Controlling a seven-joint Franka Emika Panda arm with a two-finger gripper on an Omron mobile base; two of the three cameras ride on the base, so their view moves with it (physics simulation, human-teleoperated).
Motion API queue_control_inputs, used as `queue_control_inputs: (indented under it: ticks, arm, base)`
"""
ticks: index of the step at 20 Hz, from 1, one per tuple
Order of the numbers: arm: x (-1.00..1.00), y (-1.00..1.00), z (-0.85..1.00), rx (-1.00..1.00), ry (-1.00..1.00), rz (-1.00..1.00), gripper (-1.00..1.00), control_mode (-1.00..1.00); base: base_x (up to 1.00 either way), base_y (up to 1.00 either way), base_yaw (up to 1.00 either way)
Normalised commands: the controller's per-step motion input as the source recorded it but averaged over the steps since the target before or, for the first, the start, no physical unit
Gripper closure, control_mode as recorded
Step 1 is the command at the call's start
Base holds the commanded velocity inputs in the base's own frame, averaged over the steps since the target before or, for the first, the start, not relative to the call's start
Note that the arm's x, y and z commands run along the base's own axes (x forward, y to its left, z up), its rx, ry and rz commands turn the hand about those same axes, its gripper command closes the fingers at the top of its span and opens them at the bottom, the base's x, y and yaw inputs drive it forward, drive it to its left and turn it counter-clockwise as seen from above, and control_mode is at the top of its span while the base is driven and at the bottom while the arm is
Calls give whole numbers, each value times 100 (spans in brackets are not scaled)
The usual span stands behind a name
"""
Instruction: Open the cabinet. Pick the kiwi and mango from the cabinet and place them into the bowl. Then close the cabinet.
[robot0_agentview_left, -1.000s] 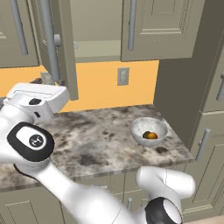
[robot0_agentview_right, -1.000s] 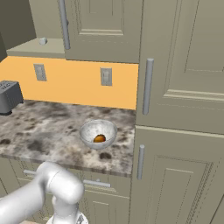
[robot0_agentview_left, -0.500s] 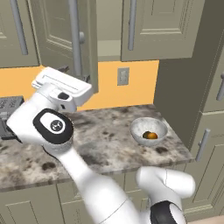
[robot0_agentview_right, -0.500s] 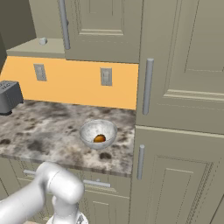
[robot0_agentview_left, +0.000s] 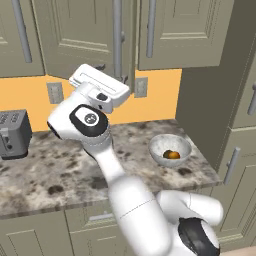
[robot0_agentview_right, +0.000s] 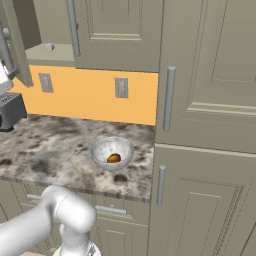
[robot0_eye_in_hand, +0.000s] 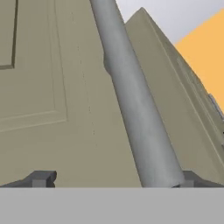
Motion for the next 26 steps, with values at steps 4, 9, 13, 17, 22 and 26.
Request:
queue_control_inputs:
  ticks: [4,9,13,17,22,26]
  arm:
    - [100,-73,0,10,-10,-10,-100,-100]
    - [100,-98,0,15,-9,-11,-100,-100]
    - [100,-93,0,15,0,-16,-100,-100]
    - [100,-89,0,17,0,-20,-100,-100]
    - [100,-99,0,20,0,-20,-100,-100]
    - [100,-78,0,23,12,-7,-100,-100]
  base:
    - [0,0,0]
    - [0,0,0]
    - [0,0,0]
    - [0,0,0]
    - [0,0,0]
    - [0,0,0]
